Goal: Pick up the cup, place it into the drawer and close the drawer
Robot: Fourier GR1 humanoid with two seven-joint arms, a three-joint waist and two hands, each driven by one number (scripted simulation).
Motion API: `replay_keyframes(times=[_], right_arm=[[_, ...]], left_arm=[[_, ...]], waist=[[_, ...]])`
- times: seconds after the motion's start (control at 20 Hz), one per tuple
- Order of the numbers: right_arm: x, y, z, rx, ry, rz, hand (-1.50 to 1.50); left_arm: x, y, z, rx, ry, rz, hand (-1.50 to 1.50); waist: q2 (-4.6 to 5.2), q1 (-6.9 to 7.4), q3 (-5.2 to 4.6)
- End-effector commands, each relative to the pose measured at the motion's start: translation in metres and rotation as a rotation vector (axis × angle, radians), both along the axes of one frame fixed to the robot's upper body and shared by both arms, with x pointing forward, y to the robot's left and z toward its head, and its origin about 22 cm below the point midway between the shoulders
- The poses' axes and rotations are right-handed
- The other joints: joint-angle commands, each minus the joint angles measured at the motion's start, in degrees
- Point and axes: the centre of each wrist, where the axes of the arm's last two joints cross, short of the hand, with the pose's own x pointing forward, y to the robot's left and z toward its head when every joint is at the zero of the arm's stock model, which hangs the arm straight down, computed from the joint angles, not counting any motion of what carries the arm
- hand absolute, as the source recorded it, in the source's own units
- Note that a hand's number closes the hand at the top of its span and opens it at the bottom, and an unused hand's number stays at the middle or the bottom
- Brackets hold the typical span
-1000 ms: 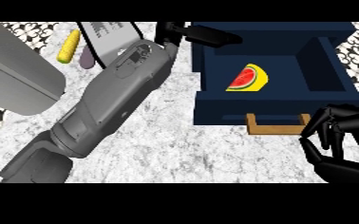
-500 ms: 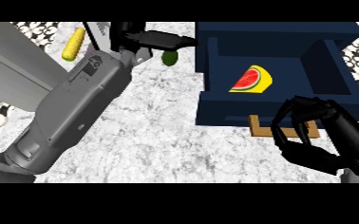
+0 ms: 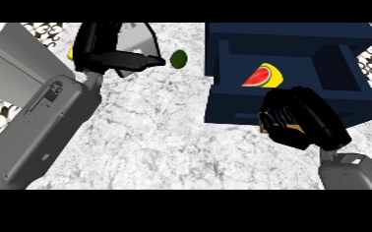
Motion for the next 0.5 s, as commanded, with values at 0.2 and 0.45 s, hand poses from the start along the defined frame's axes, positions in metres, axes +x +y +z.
replay_keyframes(times=[0.2,0.45], right_arm=[[0.042,0.035,-0.061,-0.218,0.026,0.004,1.50],[0.077,0.039,-0.094,-0.225,0.078,-0.004,1.50]], left_arm=[[-0.021,0.043,-0.016,0.002,-0.003,0.013,-1.50],[-0.031,0.074,-0.009,0.000,0.004,0.016,-1.50]], waist=[[1.19,0.79,0.62],[1.27,0.21,0.65]])
